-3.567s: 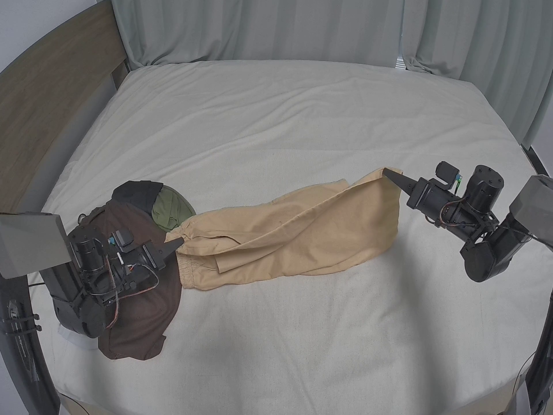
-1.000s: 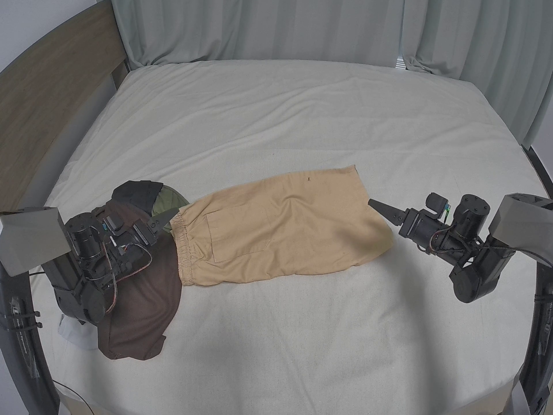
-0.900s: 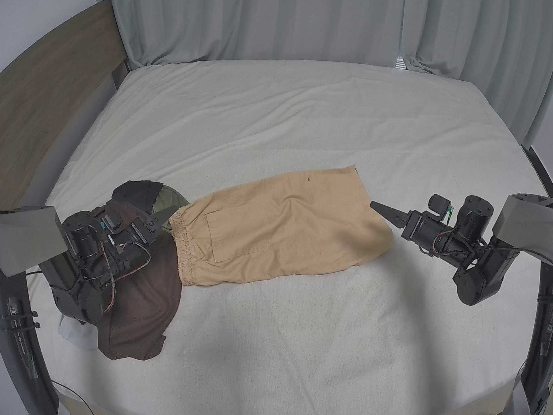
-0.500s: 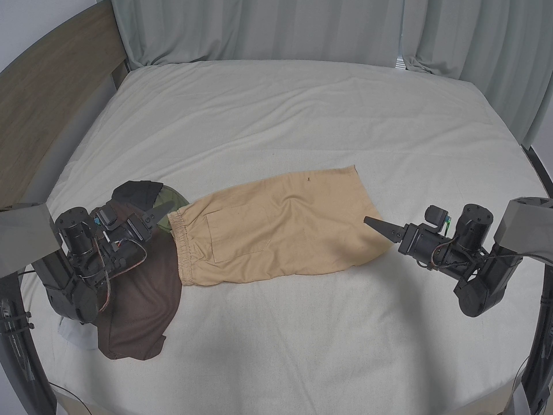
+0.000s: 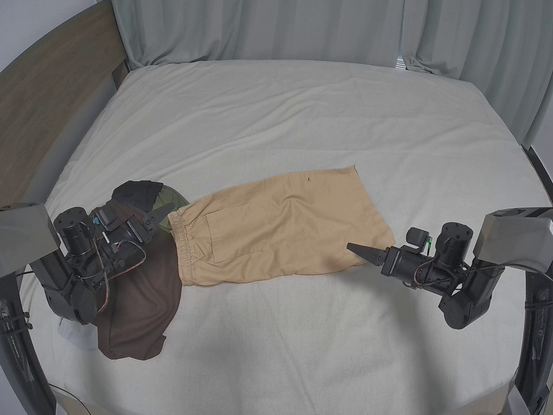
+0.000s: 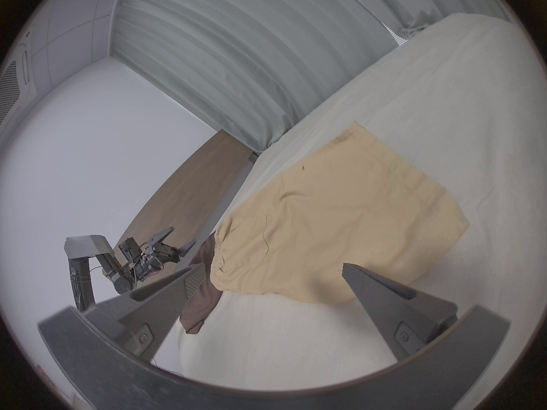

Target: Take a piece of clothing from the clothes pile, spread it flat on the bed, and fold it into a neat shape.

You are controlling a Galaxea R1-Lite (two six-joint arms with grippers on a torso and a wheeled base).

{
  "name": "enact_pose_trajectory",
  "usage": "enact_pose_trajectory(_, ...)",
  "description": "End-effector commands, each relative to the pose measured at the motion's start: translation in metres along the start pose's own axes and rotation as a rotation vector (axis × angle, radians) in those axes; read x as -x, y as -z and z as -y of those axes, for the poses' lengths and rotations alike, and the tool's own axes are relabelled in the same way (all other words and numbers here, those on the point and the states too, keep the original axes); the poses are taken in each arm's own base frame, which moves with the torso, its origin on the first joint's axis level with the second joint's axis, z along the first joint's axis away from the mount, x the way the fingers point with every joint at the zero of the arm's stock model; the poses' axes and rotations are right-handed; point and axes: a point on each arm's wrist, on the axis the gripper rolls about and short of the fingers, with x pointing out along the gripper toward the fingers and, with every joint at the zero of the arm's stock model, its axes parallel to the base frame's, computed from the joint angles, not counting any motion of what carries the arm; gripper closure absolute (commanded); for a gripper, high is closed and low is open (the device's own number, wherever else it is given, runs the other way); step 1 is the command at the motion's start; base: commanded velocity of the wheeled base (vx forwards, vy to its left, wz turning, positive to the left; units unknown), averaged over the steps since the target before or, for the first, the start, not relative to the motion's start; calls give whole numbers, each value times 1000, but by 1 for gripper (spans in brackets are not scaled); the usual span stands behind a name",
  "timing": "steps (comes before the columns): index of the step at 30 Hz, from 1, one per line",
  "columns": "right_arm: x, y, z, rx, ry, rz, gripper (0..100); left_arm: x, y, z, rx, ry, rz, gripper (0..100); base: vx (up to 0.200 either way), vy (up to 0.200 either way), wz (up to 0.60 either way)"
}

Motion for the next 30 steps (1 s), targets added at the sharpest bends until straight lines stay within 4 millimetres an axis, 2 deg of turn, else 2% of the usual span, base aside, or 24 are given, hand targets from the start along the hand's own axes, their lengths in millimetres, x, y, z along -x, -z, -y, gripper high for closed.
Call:
enact_pose_trajectory(1, -7, 16, 9, -22, 21, -32, 0, 0, 0, 0, -2, 1, 1, 0, 0, 0, 0)
enact_pose_trajectory(6, -15, 26, 21, -33, 69, -25, 0, 0, 0, 0, -2, -1, 2, 0, 0, 0, 0)
enact_pose_trajectory(22, -24, 49, 43, -68, 103, -63, 0, 0, 1, -2, 1, -5, -3, 0, 0, 0, 0)
enact_pose_trajectory(30, -28, 50, 49, -71, 108, -53, 0, 0, 1, -2, 1, -5, -3, 0, 0, 0, 0)
